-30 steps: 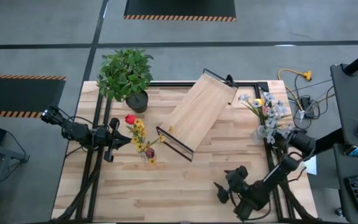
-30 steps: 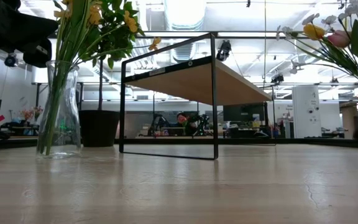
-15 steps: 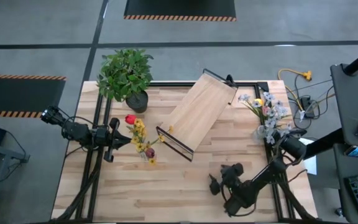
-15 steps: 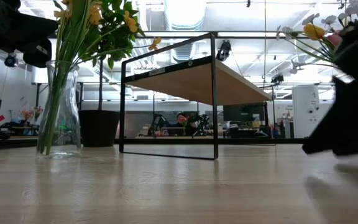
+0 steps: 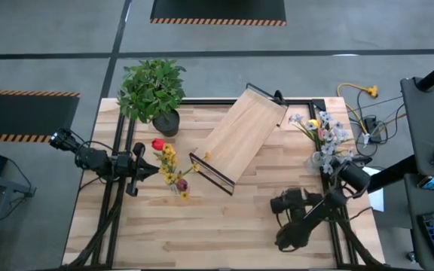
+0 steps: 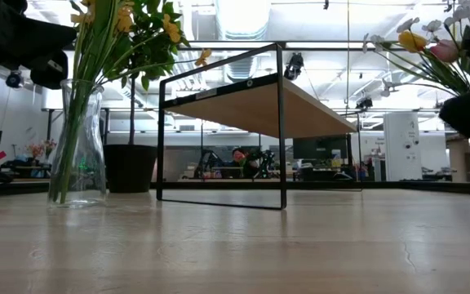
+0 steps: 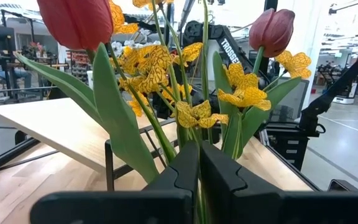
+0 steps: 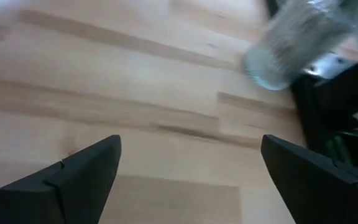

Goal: Pick and place flowers into a vace then onto a shelf
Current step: Put the right flower vase on the shelf

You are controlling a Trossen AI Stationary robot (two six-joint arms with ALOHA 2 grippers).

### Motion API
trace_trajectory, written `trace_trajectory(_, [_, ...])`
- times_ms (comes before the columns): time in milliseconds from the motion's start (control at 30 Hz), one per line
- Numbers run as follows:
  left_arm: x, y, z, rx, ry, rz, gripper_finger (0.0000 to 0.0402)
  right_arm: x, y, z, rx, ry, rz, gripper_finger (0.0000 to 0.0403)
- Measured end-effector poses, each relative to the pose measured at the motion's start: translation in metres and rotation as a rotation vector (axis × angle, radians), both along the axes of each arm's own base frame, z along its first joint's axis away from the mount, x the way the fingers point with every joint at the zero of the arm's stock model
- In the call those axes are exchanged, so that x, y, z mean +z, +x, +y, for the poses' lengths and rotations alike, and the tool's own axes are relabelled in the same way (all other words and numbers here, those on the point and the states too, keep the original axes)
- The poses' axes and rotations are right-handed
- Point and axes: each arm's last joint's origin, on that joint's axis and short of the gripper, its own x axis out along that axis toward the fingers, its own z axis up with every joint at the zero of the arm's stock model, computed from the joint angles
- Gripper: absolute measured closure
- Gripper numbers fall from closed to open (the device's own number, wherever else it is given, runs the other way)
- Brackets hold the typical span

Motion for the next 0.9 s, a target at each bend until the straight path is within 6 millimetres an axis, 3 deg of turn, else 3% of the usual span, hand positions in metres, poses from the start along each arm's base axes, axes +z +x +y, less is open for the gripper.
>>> trace_trajectory(133, [0.000, 0.000, 0.000, 0.000, 0.000, 0.000, 0.0402, 0.004, 0.002, -0.009, -0.109, 0.009, 0.085, 0.0023])
trace_trajectory(367, [0.000, 0.000, 0.000, 0.000, 0.000, 0.000, 0.0401, 0.022, 0.011, -0.025, -0.154, 0.072, 0.056, 0.0023])
trace_trajectory(667, [0.000, 0.000, 0.000, 0.000, 0.000, 0.000, 0.0401, 0.034, -0.018, -0.050, -0.268, 0.135, 0.102, 0.0023])
trace_trajectory(900, [0.000, 0.000, 0.000, 0.000, 0.000, 0.000, 0.0401, 0.046, -0.029, -0.067, -0.274, 0.156, 0.055, 0.0023])
